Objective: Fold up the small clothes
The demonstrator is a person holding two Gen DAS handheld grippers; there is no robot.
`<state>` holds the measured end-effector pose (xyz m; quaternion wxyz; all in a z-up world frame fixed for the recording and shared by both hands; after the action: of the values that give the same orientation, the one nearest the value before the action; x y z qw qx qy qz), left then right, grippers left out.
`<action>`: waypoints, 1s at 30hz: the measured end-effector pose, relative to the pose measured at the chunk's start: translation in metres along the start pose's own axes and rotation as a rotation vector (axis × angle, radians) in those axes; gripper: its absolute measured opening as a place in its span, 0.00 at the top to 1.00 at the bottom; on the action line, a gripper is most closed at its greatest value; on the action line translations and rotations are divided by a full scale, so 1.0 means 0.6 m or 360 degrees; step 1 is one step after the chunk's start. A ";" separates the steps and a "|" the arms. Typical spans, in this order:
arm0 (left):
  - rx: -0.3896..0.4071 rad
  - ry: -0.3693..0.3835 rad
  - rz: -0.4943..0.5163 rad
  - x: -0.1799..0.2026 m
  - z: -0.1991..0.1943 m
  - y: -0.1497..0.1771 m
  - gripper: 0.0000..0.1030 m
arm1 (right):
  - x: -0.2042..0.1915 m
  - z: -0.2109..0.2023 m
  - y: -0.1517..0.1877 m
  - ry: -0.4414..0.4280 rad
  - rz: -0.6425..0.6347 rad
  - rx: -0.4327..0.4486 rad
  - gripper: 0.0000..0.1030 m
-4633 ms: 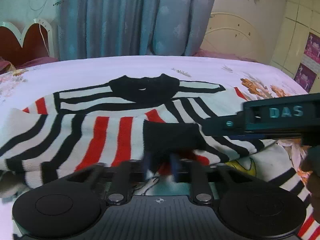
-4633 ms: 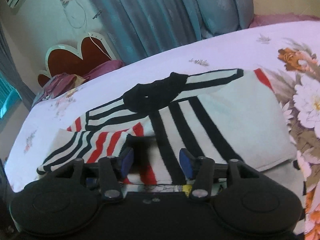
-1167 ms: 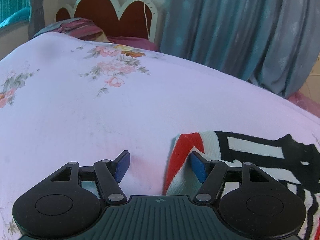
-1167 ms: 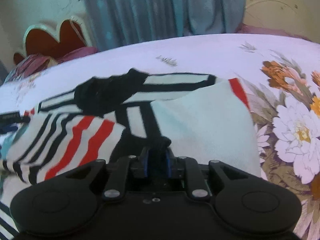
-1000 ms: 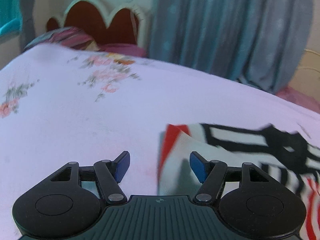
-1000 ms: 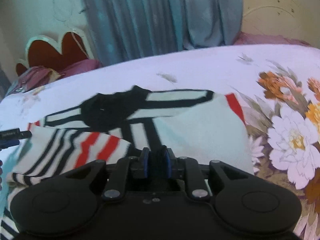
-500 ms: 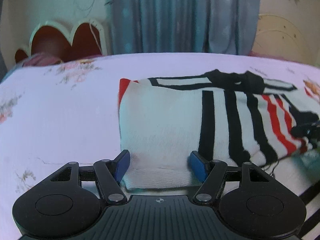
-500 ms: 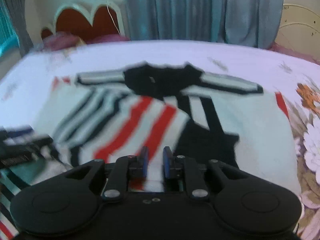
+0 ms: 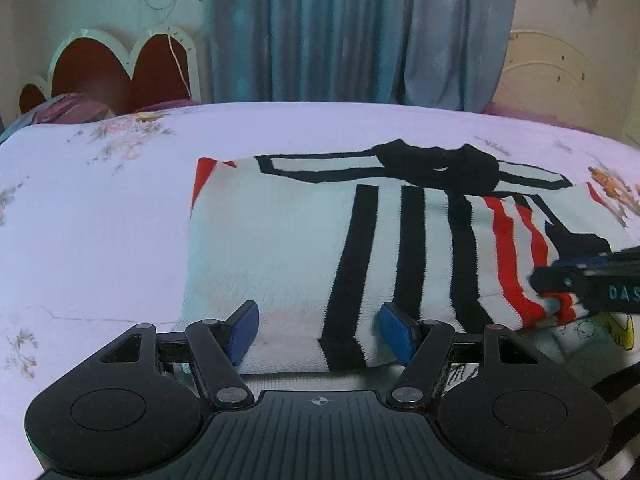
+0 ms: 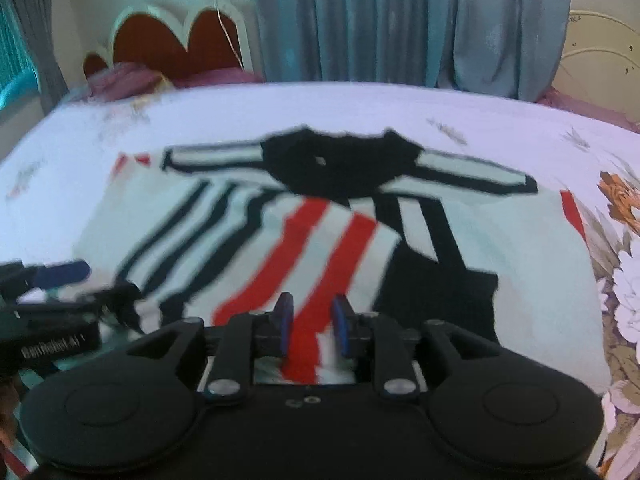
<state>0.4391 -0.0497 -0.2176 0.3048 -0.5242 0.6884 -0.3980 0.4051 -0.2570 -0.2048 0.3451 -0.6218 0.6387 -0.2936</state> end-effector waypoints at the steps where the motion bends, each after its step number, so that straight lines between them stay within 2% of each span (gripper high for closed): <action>1: -0.0002 -0.0001 0.0006 0.001 0.000 0.000 0.35 | 0.005 -0.001 0.003 0.0021 -0.0022 0.0003 0.79; 8: -0.0013 -0.0001 0.0011 0.003 0.002 0.000 0.35 | 0.040 -0.017 0.011 0.0097 -0.0091 0.0005 0.80; 13: -0.0018 -0.0014 0.0018 0.005 0.004 -0.001 0.35 | 0.059 -0.024 0.015 0.0109 -0.0054 -0.0008 0.79; 21: -0.0038 -0.0061 0.0039 0.011 0.001 -0.005 0.35 | 0.056 -0.018 0.006 0.0056 -0.0113 -0.0138 0.77; 25: -0.0020 -0.0087 0.0024 0.017 -0.020 -0.015 0.35 | 0.053 -0.039 0.004 -0.0006 -0.0046 -0.0098 0.69; 30: 0.0021 -0.0002 0.0032 0.055 -0.070 -0.023 0.35 | 0.040 -0.074 0.015 -0.0097 0.0043 -0.0053 0.64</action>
<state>0.4019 -0.0735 -0.1849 0.3127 -0.5154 0.6909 -0.3991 0.3641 -0.2826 -0.1874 0.3579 -0.6276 0.6410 -0.2591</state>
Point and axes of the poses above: each gripper's, at about its wrist camera, not at the fingertips, and z roughly the way its jaws point, x to its right, y to its underside, the point moved 6 cm from there along z, roughly the way its jaws point, and after that the axes turned 12 degrees about x, right-handed, at the moved point
